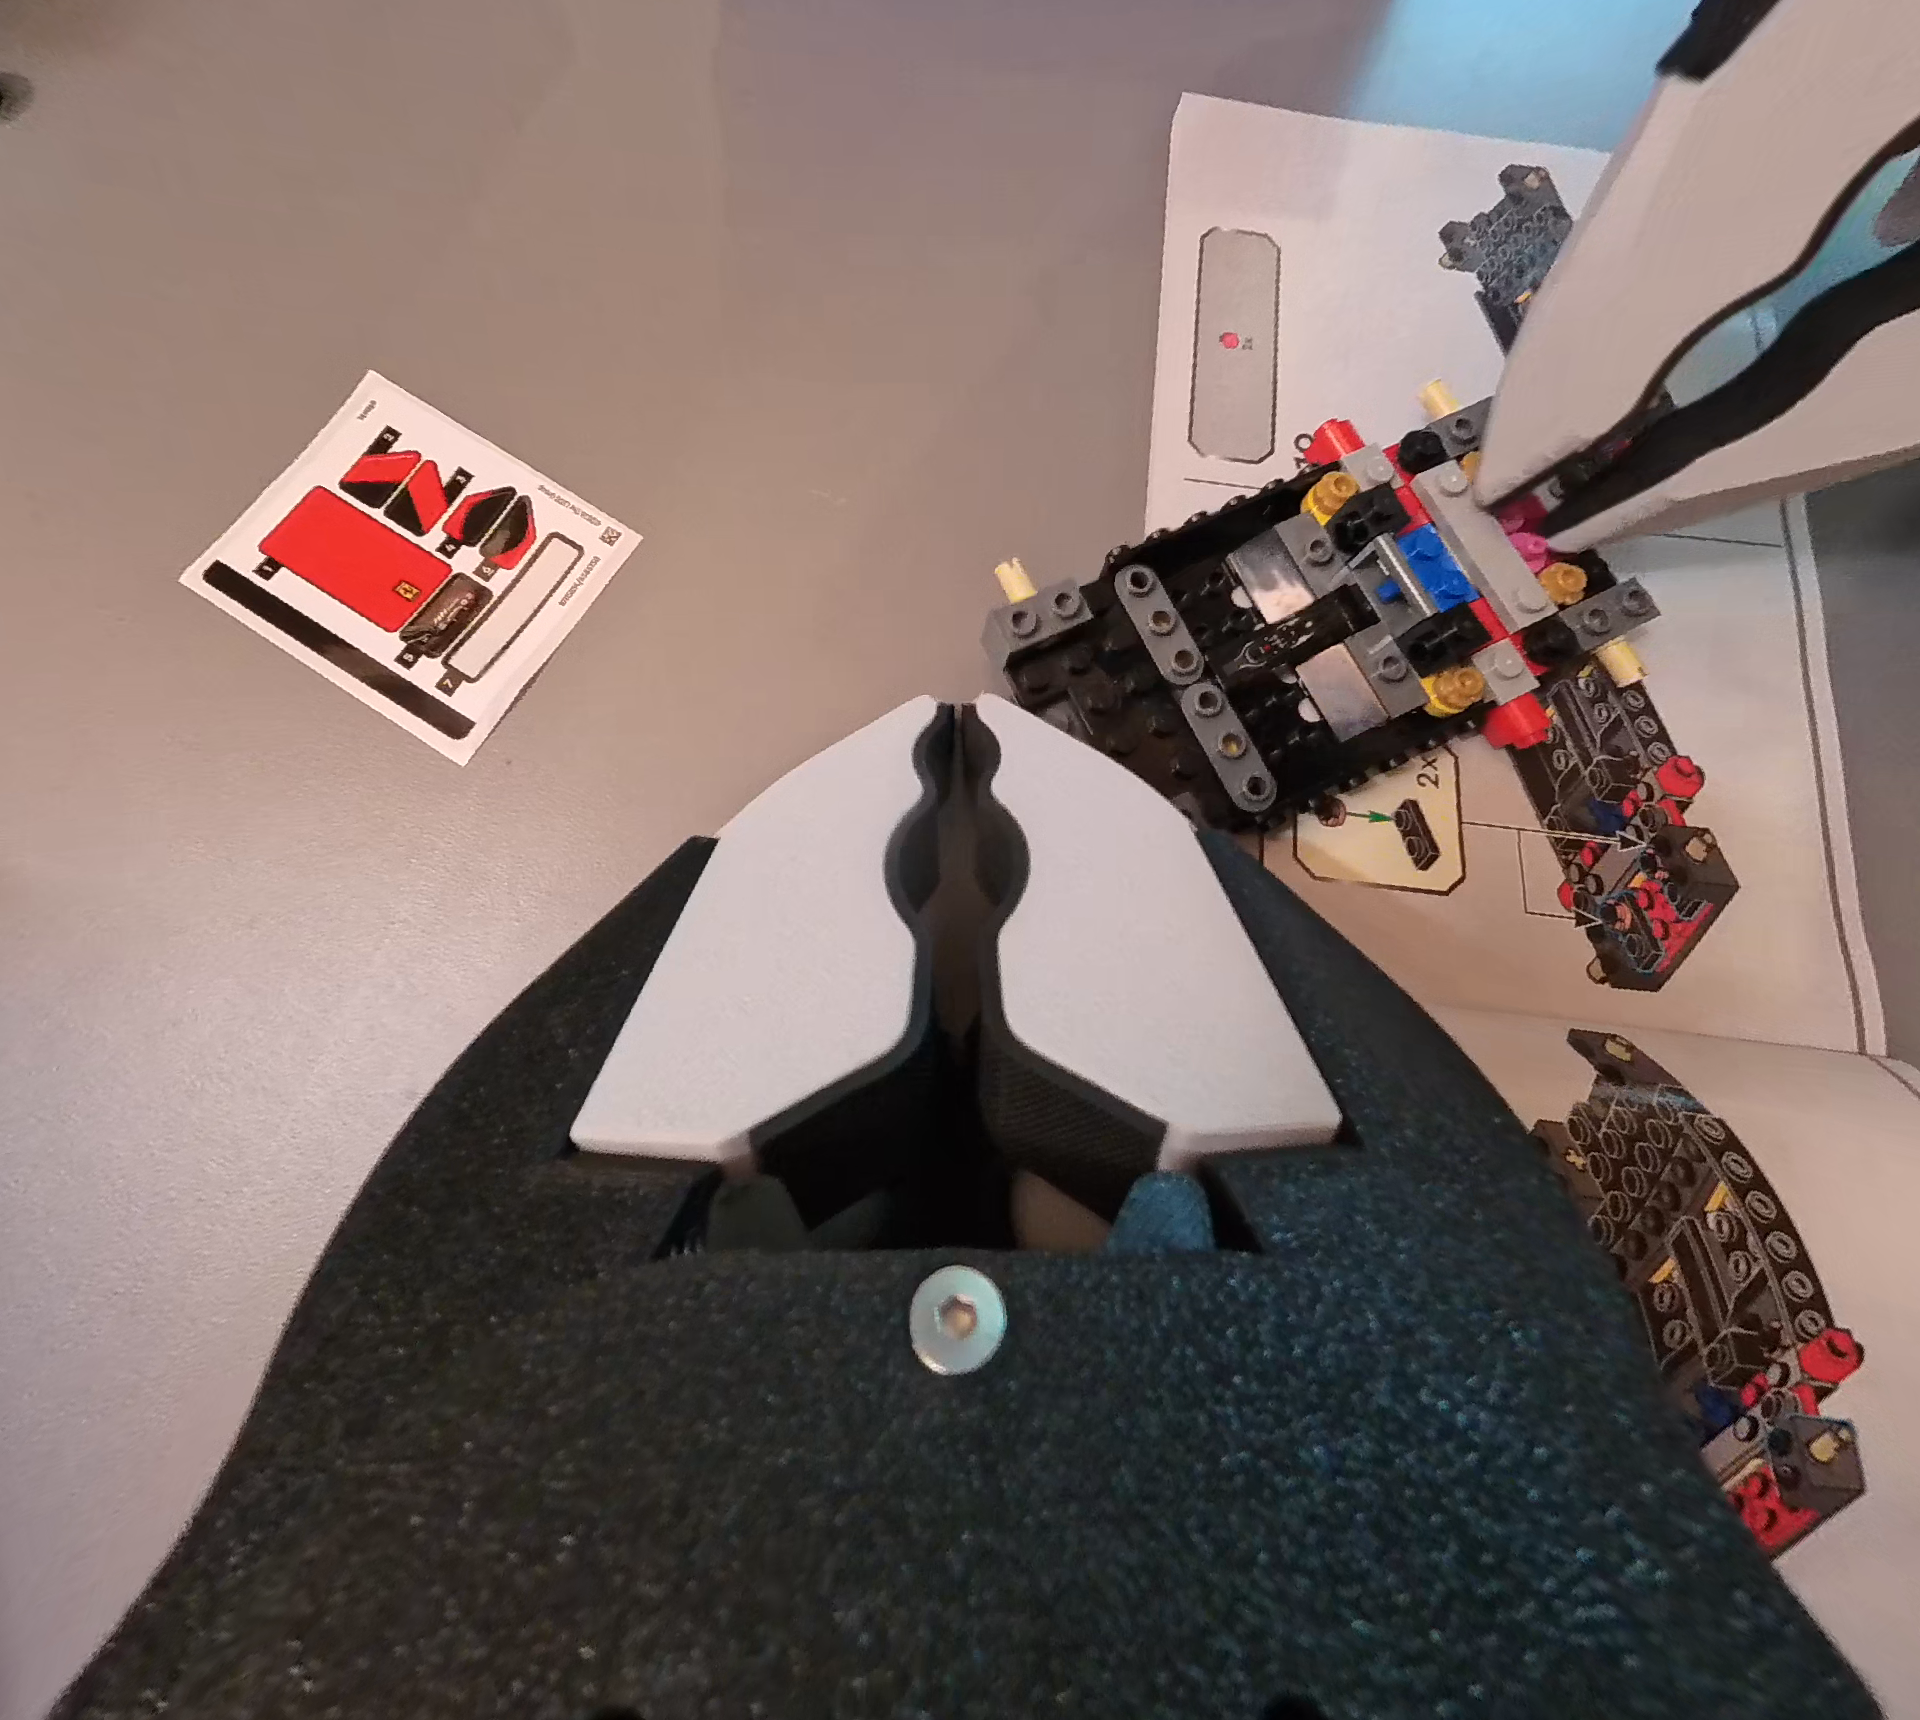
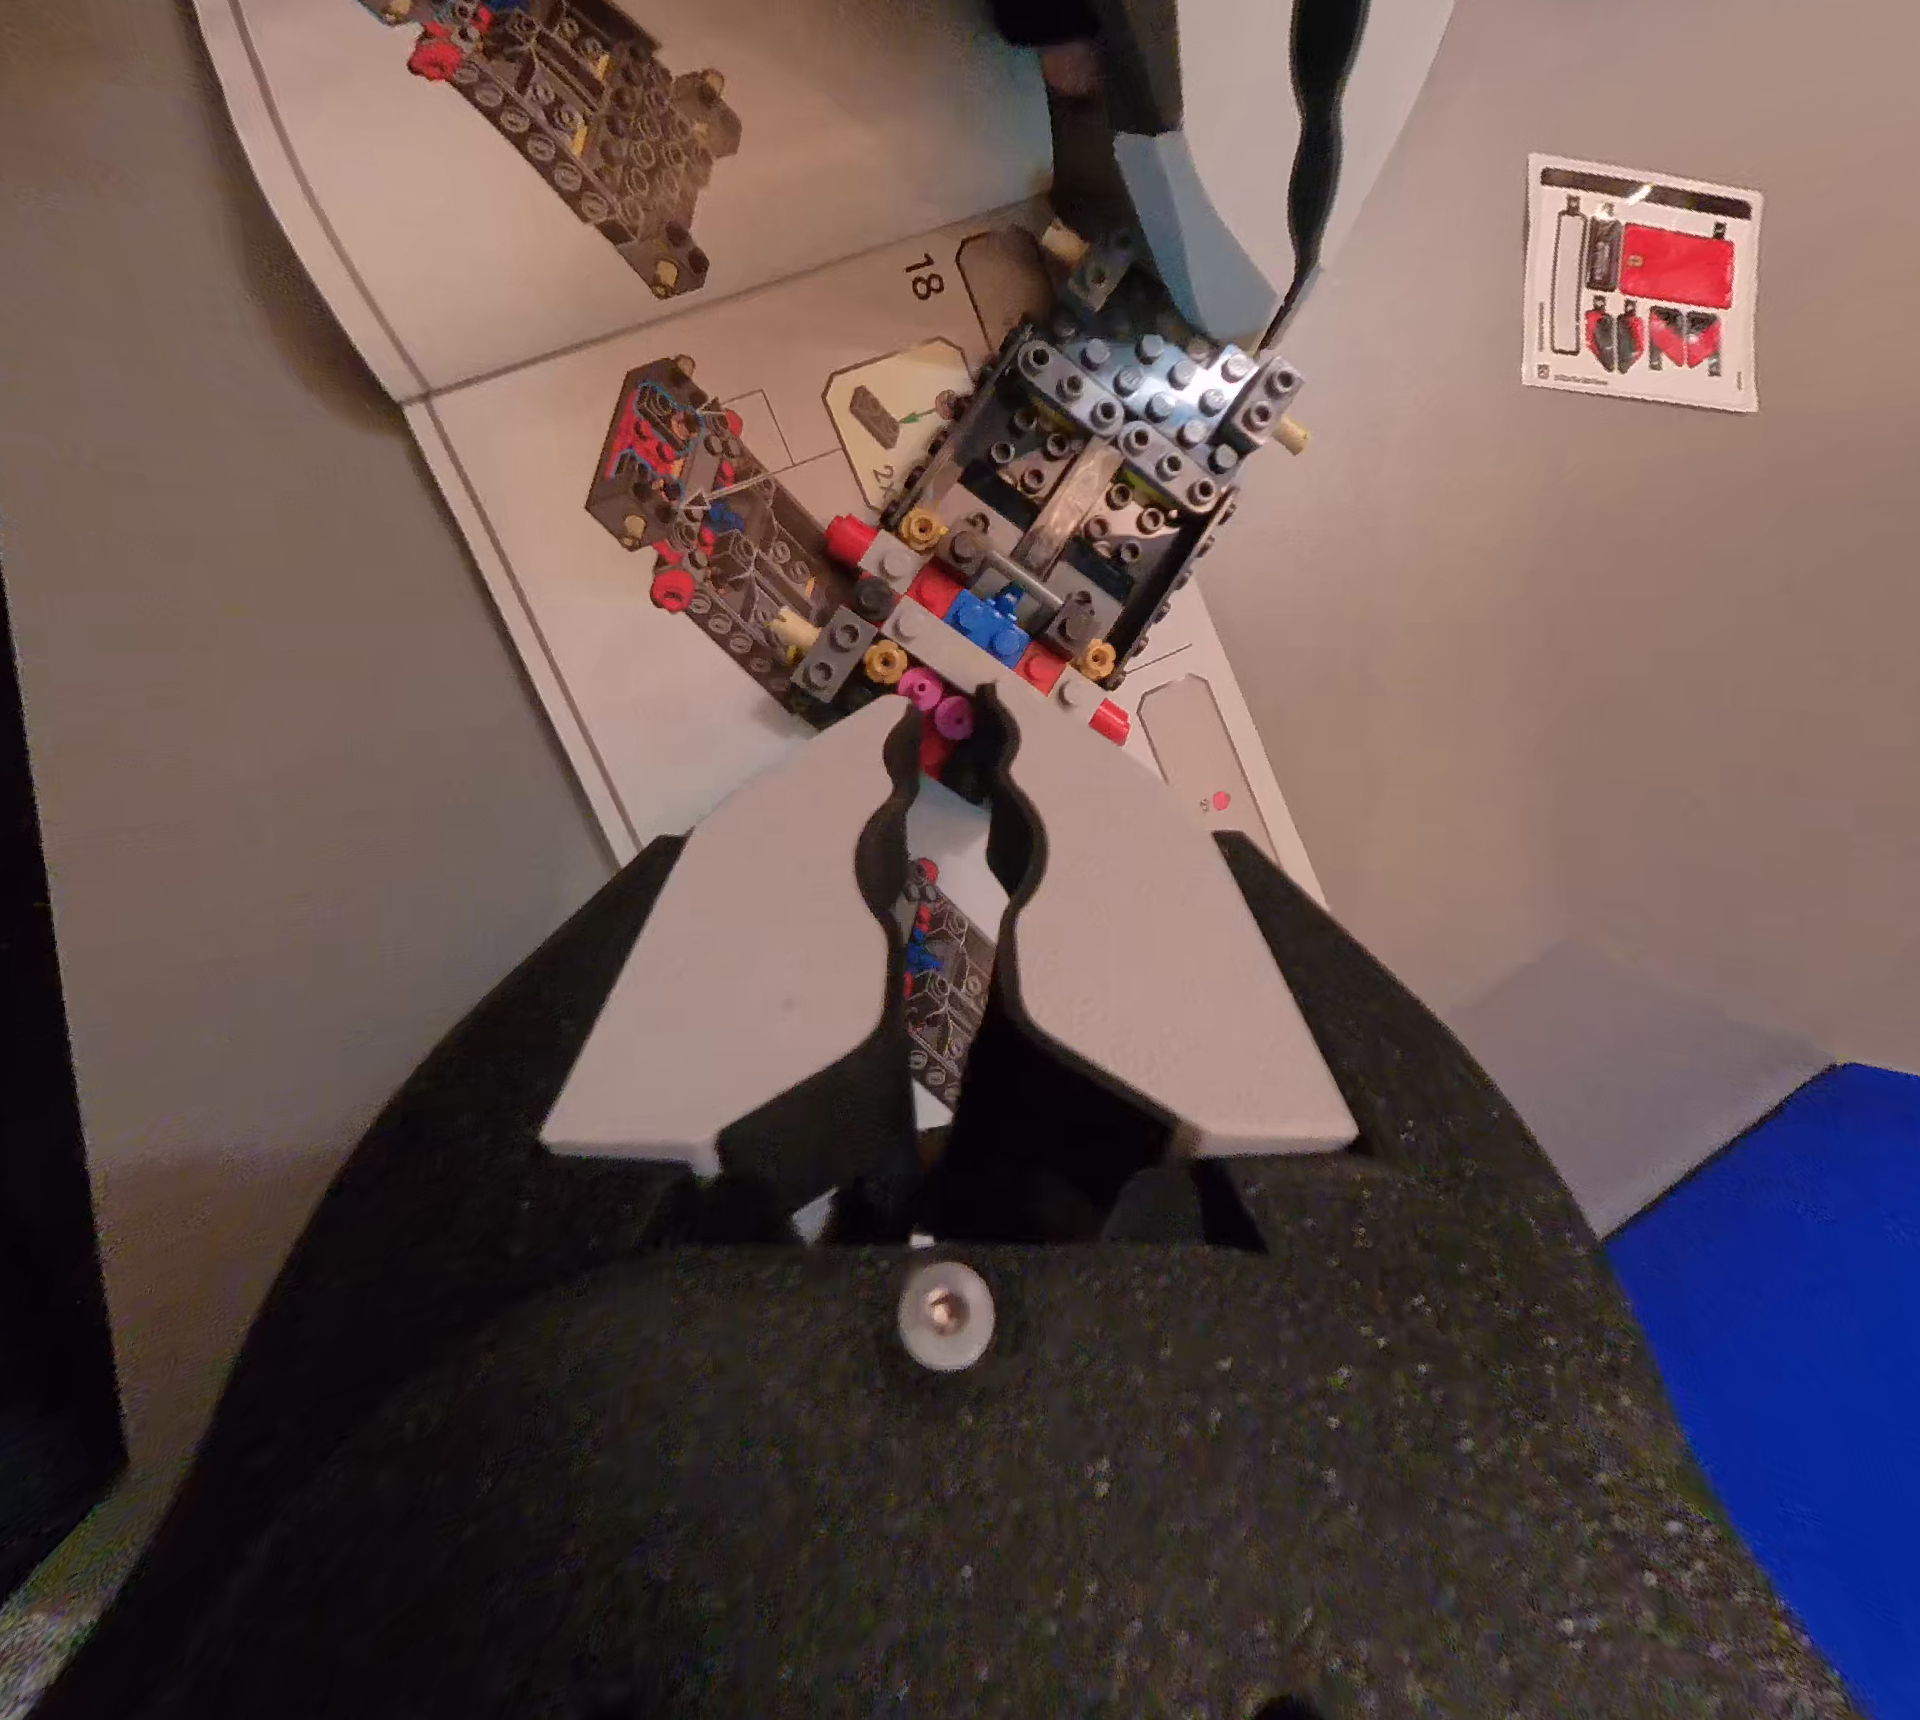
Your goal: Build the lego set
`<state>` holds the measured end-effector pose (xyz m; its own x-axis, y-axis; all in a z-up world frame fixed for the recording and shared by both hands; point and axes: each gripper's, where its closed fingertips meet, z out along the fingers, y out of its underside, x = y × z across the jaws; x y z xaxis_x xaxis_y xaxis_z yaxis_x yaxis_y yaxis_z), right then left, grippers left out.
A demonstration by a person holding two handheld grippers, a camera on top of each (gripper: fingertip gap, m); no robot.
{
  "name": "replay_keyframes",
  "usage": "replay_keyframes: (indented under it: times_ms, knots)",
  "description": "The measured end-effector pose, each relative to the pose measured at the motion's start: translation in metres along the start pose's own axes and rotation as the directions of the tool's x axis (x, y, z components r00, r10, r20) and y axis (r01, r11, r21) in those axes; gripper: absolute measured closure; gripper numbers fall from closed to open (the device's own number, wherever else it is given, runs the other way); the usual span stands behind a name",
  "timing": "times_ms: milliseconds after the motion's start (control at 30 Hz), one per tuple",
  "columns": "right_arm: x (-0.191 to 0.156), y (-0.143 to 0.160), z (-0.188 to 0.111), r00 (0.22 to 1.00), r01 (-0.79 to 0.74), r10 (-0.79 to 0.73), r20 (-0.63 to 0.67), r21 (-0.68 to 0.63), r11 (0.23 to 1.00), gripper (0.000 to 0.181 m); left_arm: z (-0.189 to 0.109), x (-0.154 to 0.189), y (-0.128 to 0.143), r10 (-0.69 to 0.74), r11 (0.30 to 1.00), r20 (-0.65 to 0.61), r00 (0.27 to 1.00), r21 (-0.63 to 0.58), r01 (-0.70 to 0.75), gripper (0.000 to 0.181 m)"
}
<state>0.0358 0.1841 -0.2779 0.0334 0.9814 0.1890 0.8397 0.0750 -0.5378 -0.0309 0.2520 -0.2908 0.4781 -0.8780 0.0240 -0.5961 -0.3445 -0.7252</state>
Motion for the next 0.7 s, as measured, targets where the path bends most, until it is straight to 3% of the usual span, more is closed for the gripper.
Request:
replay_keyframes:
  times_ms: [233,700]
  knots:
    - [0.0018,-0.0010,-0.0060,1.000,-0.012,0.012,0.009,0.028,1.000,0.181,-0.0001,-0.0005,-0.0001,-0.001,1.000,0.001,1.000,0.001,0.001,0.179]
    - [-0.0012,0.0039,-0.0008,0.997,0.041,-0.033,0.067,-0.131,0.991,0.181,0.0000,0.0006,-0.0003,0.011,1.000,0.005,1.000,0.005,-0.011,0.181]
